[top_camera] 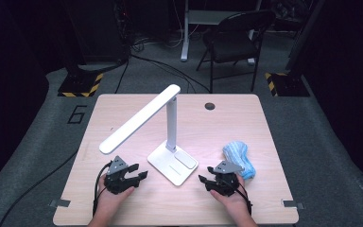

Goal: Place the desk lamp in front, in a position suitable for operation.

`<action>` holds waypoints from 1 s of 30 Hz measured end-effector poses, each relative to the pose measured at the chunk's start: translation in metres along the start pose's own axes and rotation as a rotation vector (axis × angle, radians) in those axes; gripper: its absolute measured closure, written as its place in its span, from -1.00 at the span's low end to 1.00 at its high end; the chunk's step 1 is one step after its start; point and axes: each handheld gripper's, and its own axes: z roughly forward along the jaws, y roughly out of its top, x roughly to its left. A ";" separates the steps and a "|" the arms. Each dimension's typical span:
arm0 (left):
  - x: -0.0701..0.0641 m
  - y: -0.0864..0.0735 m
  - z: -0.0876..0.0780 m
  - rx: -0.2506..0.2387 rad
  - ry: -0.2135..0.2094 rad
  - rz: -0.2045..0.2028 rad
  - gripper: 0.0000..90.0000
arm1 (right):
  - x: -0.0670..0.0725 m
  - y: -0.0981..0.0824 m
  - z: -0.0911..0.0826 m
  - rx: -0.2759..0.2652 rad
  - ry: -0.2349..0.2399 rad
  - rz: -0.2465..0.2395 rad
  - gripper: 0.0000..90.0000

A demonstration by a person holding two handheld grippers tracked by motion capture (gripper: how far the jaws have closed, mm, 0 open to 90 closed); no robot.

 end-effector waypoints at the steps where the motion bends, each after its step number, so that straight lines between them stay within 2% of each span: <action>1: 0.000 0.000 0.000 0.000 0.000 0.000 0.02 | 0.000 0.000 0.000 0.000 0.000 0.000 0.05; 3: 0.001 0.001 -0.001 0.001 0.008 0.005 0.01 | 0.000 0.000 0.000 -0.001 -0.004 -0.001 0.04; 7: 0.000 0.003 -0.001 -0.012 0.013 -0.020 0.02 | 0.000 0.000 -0.001 -0.005 -0.005 0.010 0.03; 8: 0.001 0.004 0.000 -0.009 0.015 -0.006 0.04 | -0.001 0.000 -0.001 -0.008 -0.008 0.020 0.02; 10: 0.001 0.005 0.002 -0.006 0.020 -0.015 0.06 | -0.001 0.000 -0.002 -0.007 -0.007 0.024 0.01; 11: 0.002 0.007 0.002 -0.010 0.024 -0.003 0.07 | -0.001 0.000 -0.002 -0.014 -0.007 0.023 0.01; 13: 0.001 0.008 0.002 -0.011 0.017 -0.018 0.07 | -0.002 -0.001 -0.003 -0.010 -0.003 0.020 0.02; 15: -0.001 0.011 0.003 -0.024 0.023 -0.016 0.09 | -0.002 0.000 -0.003 -0.019 -0.006 0.007 0.02; 16: -0.001 0.014 0.004 -0.021 0.016 -0.003 0.09 | -0.001 0.000 -0.003 -0.022 -0.014 0.016 0.02; 23: -0.003 0.024 0.008 -0.014 0.004 -0.014 0.12 | -0.001 0.001 0.000 -0.008 -0.009 0.012 0.04; 25: -0.003 0.029 0.007 -0.006 -0.003 0.002 0.14 | 0.000 0.001 -0.001 -0.005 0.005 0.014 0.03; 28: -0.004 0.032 0.008 -0.025 0.001 -0.005 0.14 | 0.001 0.000 -0.002 -0.006 0.002 0.015 0.04; 30: -0.003 0.038 0.008 -0.007 -0.007 0.028 0.13 | 0.001 0.001 -0.004 -0.024 -0.004 0.013 0.03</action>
